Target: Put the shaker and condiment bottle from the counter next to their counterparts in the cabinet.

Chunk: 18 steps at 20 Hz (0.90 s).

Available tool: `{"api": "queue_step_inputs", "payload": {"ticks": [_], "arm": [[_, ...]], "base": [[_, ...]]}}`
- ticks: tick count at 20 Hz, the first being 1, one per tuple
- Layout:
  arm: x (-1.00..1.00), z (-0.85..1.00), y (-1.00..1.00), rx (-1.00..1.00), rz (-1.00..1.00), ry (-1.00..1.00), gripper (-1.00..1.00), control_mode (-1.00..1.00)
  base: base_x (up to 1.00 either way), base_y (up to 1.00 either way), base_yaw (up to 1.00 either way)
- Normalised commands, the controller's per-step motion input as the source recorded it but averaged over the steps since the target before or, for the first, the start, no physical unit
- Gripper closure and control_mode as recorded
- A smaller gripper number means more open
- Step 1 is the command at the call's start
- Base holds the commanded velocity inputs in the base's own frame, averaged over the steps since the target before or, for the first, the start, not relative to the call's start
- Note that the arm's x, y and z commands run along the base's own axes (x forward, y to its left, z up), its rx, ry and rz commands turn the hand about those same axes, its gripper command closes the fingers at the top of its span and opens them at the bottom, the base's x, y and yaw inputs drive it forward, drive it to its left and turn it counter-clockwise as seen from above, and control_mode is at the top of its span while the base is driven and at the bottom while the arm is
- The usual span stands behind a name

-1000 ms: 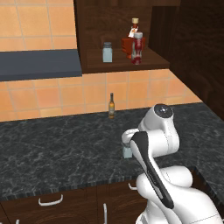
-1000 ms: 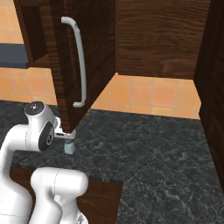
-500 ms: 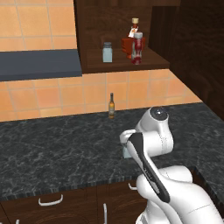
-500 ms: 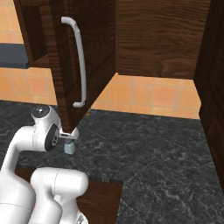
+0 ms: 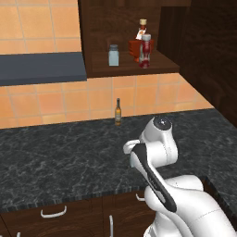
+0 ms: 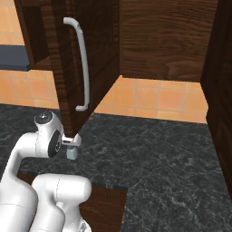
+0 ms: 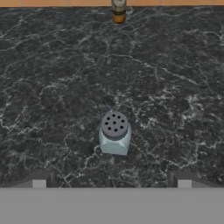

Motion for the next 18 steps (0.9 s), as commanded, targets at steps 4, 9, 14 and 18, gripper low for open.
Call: {"api": "queue_step_inputs", "payload": {"ticks": [4,9,14,18], "arm": [[0.14,-0.21,0.01,0.00,0.00,0.00,-1.00,-1.00],[0.14,-0.20,0.00,0.00,0.00,0.00,-1.00,-1.00],[0.11,-0.22,0.00,0.00,0.00,0.00,-1.00,-1.00],[0.06,-0.29,0.00,0.00,0.00,0.01,-1.00,-1.00]], "base": [[0.00,0.00,0.00],[0.00,0.00,0.00],[0.00,0.00,0.00],[0.00,0.00,0.00]]}}
